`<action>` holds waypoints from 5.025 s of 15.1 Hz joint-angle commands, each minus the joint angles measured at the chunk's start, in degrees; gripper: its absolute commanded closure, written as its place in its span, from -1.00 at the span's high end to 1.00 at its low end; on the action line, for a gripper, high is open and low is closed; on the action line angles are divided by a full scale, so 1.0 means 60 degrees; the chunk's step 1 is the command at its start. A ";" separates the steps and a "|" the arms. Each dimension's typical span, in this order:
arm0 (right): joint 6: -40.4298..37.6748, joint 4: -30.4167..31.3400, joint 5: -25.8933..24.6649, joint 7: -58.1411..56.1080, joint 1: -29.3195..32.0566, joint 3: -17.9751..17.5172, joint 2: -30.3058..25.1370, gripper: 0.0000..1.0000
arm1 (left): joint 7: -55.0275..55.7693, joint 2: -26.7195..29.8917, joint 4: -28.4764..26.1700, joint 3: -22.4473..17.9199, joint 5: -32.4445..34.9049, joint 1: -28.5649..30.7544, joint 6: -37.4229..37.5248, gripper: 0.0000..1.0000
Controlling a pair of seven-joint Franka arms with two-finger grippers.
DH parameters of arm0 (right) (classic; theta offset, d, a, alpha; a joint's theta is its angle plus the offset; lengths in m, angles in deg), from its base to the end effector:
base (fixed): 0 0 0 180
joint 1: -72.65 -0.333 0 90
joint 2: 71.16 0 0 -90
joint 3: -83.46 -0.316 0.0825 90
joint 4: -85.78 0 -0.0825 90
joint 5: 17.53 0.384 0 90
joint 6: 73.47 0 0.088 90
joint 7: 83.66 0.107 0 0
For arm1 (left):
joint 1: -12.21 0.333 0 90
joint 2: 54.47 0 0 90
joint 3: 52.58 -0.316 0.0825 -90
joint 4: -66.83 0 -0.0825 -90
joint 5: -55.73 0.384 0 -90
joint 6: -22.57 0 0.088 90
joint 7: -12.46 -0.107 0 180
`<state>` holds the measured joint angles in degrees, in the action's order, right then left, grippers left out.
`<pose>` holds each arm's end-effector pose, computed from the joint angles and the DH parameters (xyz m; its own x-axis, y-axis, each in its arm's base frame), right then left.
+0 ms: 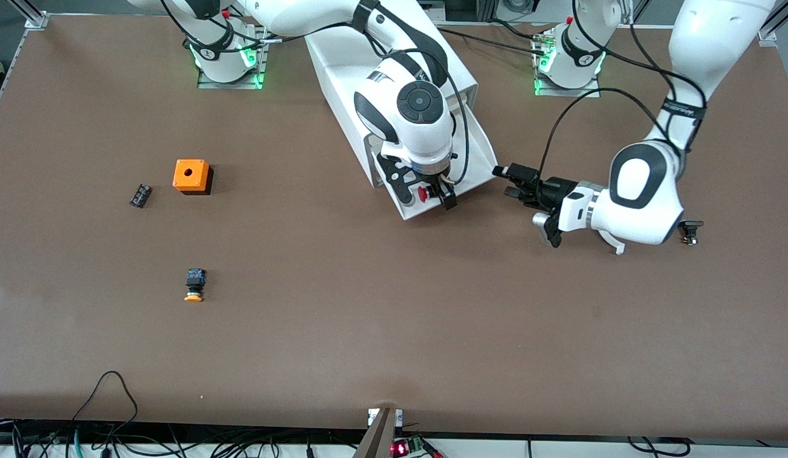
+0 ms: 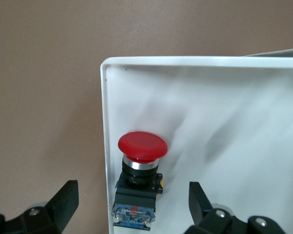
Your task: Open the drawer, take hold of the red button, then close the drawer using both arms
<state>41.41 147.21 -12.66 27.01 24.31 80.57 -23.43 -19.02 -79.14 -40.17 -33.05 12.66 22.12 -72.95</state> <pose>0.4930 0.6011 0.3396 0.4628 -0.8746 -0.1442 -0.8861 -0.4607 -0.0498 0.5596 -0.1518 0.2959 0.8585 -0.4782 -0.1854 -0.1172 -0.5348 0.8368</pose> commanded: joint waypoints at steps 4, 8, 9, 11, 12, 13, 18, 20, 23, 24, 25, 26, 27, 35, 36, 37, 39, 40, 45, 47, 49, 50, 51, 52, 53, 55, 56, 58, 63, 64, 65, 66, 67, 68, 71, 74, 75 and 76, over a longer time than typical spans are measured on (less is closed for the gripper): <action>0.0204 -0.0352 -0.0430 0.0364 -0.0293 0.0101 0.0379 0.17 | 0.3616 0.0055 0.2229 0.0217 0.2210 -0.0099 0.1929 1.00; 0.0058 -0.0366 -0.0431 0.0276 -0.0249 0.0130 0.0350 -1.00 | 0.5200 0.0055 0.3153 0.0641 0.3338 -0.0114 0.2589 1.00; -0.0029 -0.0366 -0.0431 0.0261 -0.0234 0.0144 0.0335 -1.00 | 0.5465 0.0055 0.3358 0.0802 0.3718 -0.0114 0.2648 1.00; -0.0248 -0.0511 -0.0431 0.0261 -0.0147 0.0130 0.0306 -1.00 | 0.5861 0.0055 0.3768 0.1139 0.4757 -0.0114 0.2780 1.00; -0.0482 -0.0788 -0.0431 0.0261 -0.0088 0.0130 0.0306 -1.00 | 0.5964 0.0055 0.3973 0.1300 0.5284 -0.0128 0.2781 1.00; -0.0658 -0.1009 -0.0402 0.0246 0.0014 0.0115 0.0306 -1.00 | 0.5980 0.0055 0.4120 0.1461 0.5782 -0.0128 0.2810 1.00; -0.1186 -0.1421 -0.0096 -0.0381 0.0790 -0.0002 -0.0044 -1.00 | 0.5848 0.0113 0.4910 0.1697 0.7996 -0.0186 0.3234 1.00; -0.1683 -0.1436 0.0183 -0.1723 0.1184 -0.0002 -0.0337 -1.00 | 0.5601 -0.0076 0.5190 0.1668 0.8744 -0.0377 0.3147 1.00; -0.2532 -0.1421 0.0667 -0.4431 0.1960 -0.0002 -0.0704 -1.00 | 0.5875 -0.0092 0.5323 0.1624 0.8849 -0.0552 0.2884 1.00; -0.2811 -0.1421 0.0682 -0.5384 0.2209 -0.0002 -0.0806 -1.00 | 0.6472 -0.0106 0.5294 0.1595 0.8834 -0.0596 0.2622 1.00; -0.3132 -0.1421 0.0682 -0.6336 0.2444 -0.0002 -0.0865 -1.00 | 0.7247 -0.0106 0.5221 0.1595 0.8733 -0.0539 0.2214 1.00; -0.3469 -0.1421 0.0682 -0.7346 0.2707 -0.0002 -0.0895 -1.00 | 0.8037 -0.0121 0.5119 0.1595 0.8746 -0.0553 0.1862 1.00; -0.3763 -0.1421 0.0682 -0.8371 0.2986 0.0012 -0.0982 -1.00 | 0.8799 -0.0136 0.4857 0.1609 0.8746 -0.0611 0.1568 1.00; -0.4836 -0.0749 0.0682 -1.6167 0.5666 0.0071 -0.1042 -1.00 | 1.3182 -0.0048 0.2484 0.1784 0.8761 -0.1358 -0.1931 1.00; -0.4661 -0.0501 0.0682 -1.6900 0.5988 0.0071 -0.1027 -1.00 | 1.3694 -0.0048 0.2249 0.1799 0.8790 -0.1475 -0.2328 1.00; -0.4355 -0.0136 0.0682 -1.7574 0.6267 0.0071 -0.1027 -1.00 | 1.4106 -0.0062 0.2029 0.1800 0.8819 -0.1679 -0.2694 1.00; -0.3608 0.0627 0.0638 -1.8602 0.6547 0.0071 -0.1042 -1.00 | 1.4708 -0.0077 0.1531 0.1785 0.8893 -0.1900 -0.3426 1.00; -0.3271 0.0949 0.0595 -1.8969 0.6620 0.0086 -0.1027 -1.00 | 1.4986 -0.0106 0.1268 0.1785 0.8893 -0.1930 -0.3836 1.00; -0.1146 0.2591 0.0638 -1.9690 0.7045 0.0071 -0.0954 -1.00 | 1.6190 -0.0106 0.0533 0.1785 0.8893 -0.2500 -0.4734 1.00; -0.0633 0.2753 0.0594 -1.9690 0.7133 0.0086 -0.0706 -1.00 | 1.6190 -0.0135 0.0416 0.1785 0.8907 -0.2618 -0.4734 1.00; -0.0179 0.2900 0.0594 -1.9647 0.7207 0.0086 -0.0457 -1.00 | 1.6204 -0.0150 0.0372 0.1785 0.8907 -0.2662 -0.4749 1.00; 0.0084 0.3002 0.0594 -1.9603 0.7236 0.0086 -0.0354 -1.00 | 1.6205 -0.0150 0.0371 0.1785 0.8907 -0.2662 -0.4749 1.00; 0.0304 0.3104 0.0594 -1.9530 0.7265 0.0086 -0.0252 -1.00 | 1.6205 -0.0150 0.0342 0.1785 0.8907 -0.2662 -0.4749 1.00; 0.0452 0.3163 0.0609 -1.9471 0.7251 0.0086 -0.0178 -1.00 | 1.6205 -0.0150 0.0342 0.1785 0.8907 -0.2677 -0.4749 1.00; 0.0511 0.3149 0.0594 -1.9311 0.7266 0.0086 -0.0076 -1.00 | 1.6277 -0.0165 0.0342 0.1785 0.8907 -0.2706 -0.4749 1.00; 0.0556 0.3120 0.0536 -1.9134 0.7251 0.0086 0.0027 -0.75 | 1.6482 -0.0136 0.0196 0.1785 0.8907 -0.2881 -0.4734 1.00; 0.0585 0.3106 0.0521 -1.9032 0.7251 0.0086 0.0042 -0.54 | 1.6570 -0.0121 0.0065 0.1799 0.8907 -0.2969 -0.4734 1.00; 0.0571 0.3062 0.0506 -1.8871 0.7207 0.0086 0.0028 0.19 | 1.6819 -0.0063 -0.0067 0.1800 0.8907 -0.3072 -0.4719 1.00; 0.0454 0.3032 0.0375 -1.8884 0.7222 0.0130 -0.0439 1.00 | 1.6908 0.0186 -0.0200 0.2062 0.8893 -0.3307 -0.4105 1.00; 0.0366 0.3061 0.0215 -1.8870 0.7178 0.0260 -0.0644 1.00 | 1.6966 0.0186 -0.0200 0.2208 0.8893 -0.3292 -0.4104 1.00; 0.0206 0.3076 0.0025 -1.8855 0.7178 0.0291 -0.0907 1.00 | 1.7082 0.0172 -0.0214 0.2355 0.8893 -0.3278 -0.4104 1.00; 0.0001 0.3105 -0.0050 -1.8710 0.7178 0.0305 -0.1098 1.00 | 1.7199 0.0172 -0.0243 0.2458 0.8893 -0.3292 -0.4104 1.00; -0.0175 0.3120 -0.0253 -1.8636 0.7163 0.0306 -0.1332 1.00 | 1.7317 0.0186 -0.0345 0.2575 0.8893 -0.3292 -0.4104 1.00; -0.0365 0.3149 -0.0604 -1.8389 0.7134 0.0306 -0.1567 1.00 | 1.7390 0.0186 -0.0375 0.2721 0.8893 -0.3263 -0.4104 1.00; -0.1054 0.3149 -0.1280 -1.7422 0.6987 0.0262 -0.2153 1.00 | 1.7595 0.0186 -0.0478 0.3044 0.8878 -0.3190 -0.4104 1.00; -0.1830 0.3164 -0.1164 -1.7230 0.6987 0.0203 -0.2987 1.00 | 1.7669 0.0186 -0.0610 0.3337 0.8835 -0.3190 -0.4075 1.00; -0.2078 0.3164 -0.1149 -1.7229 0.6987 0.0203 -0.3266 1.00 | 1.7698 0.0186 -0.0624 0.3439 0.8805 -0.3175 -0.4060 1.00; -0.2298 0.3164 -0.1149 -1.7229 0.7002 0.0218 -0.3529 1.00 | 1.7786 0.0186 -0.0668 0.3513 0.8776 -0.3175 -0.4017 1.00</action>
<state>30.28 164.43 -18.92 -77.55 66.16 82.04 -40.03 85.80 -79.67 -42.36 -13.67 64.27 2.45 -97.80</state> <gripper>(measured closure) 0.000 0.000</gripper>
